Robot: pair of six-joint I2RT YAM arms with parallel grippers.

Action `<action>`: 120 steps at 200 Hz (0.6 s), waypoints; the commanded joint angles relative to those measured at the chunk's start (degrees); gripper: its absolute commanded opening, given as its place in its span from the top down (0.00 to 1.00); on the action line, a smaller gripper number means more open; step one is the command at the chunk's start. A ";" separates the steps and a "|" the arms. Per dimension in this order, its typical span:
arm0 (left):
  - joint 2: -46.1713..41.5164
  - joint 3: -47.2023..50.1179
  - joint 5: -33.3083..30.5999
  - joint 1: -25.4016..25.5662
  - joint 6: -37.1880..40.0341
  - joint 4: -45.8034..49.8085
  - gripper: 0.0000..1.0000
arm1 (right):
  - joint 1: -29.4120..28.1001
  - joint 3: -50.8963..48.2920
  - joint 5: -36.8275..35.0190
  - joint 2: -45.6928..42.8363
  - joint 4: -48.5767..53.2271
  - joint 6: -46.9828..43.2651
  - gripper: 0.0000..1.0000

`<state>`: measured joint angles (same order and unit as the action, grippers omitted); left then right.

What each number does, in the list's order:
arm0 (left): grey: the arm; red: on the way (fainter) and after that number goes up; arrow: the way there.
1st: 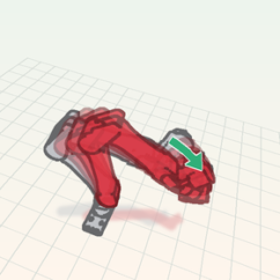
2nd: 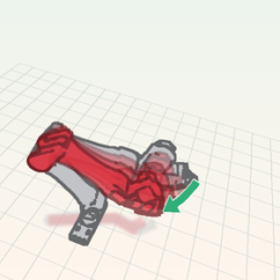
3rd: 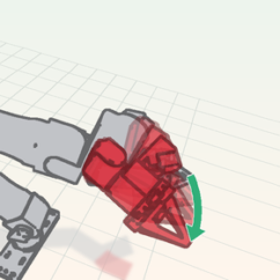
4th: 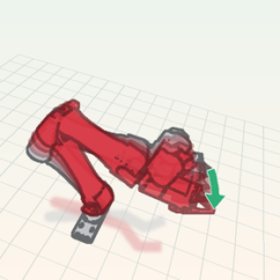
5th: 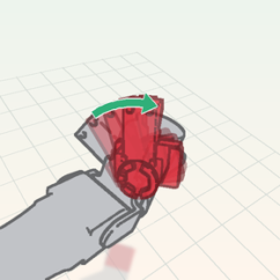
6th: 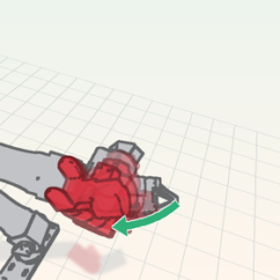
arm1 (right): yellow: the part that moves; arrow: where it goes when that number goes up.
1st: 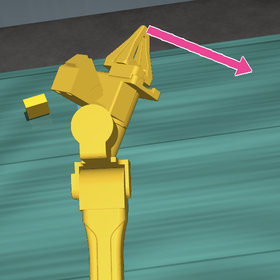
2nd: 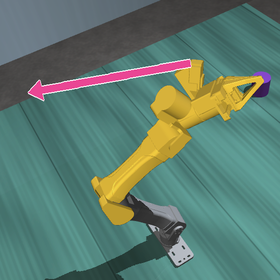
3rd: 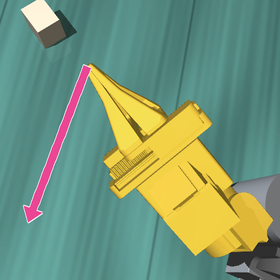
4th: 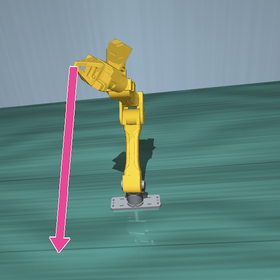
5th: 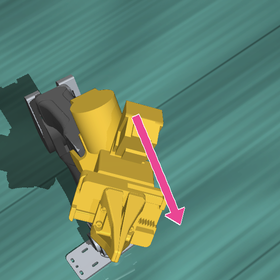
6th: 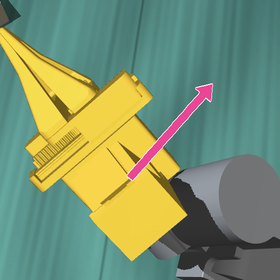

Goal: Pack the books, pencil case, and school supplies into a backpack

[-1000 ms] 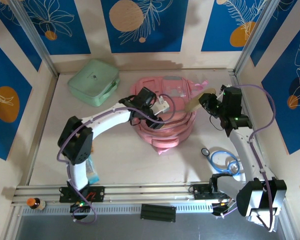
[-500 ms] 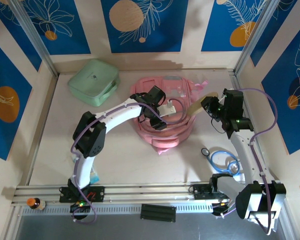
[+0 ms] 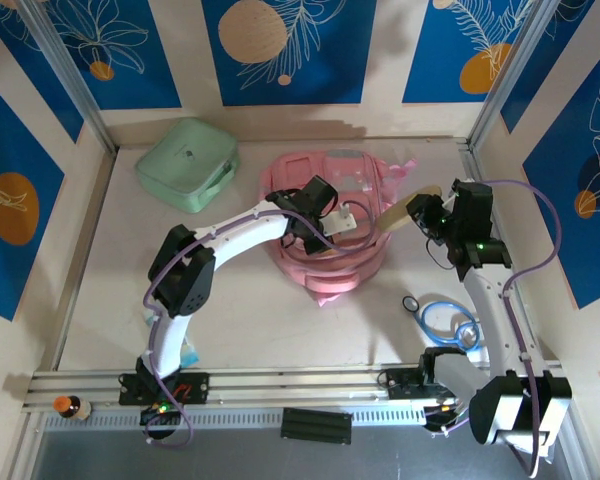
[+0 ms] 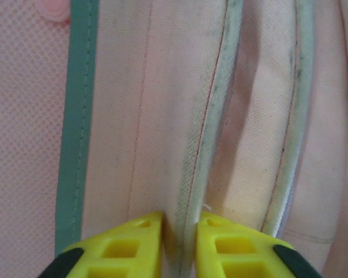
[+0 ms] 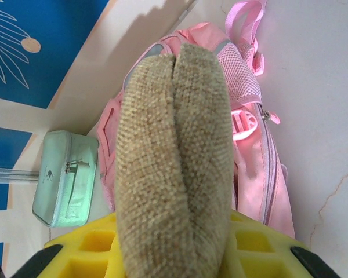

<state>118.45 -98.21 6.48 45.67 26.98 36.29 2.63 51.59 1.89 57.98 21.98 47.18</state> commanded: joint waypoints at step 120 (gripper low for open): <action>-12.75 1.51 0.99 -5.59 -19.98 -14.14 1.00 | 2.58 -2.70 -1.27 -4.35 3.51 1.88 0.77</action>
<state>109.36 -95.70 6.96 41.36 13.41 28.88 4.82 50.28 0.05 55.40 25.93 47.57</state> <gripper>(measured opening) 0.061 0.267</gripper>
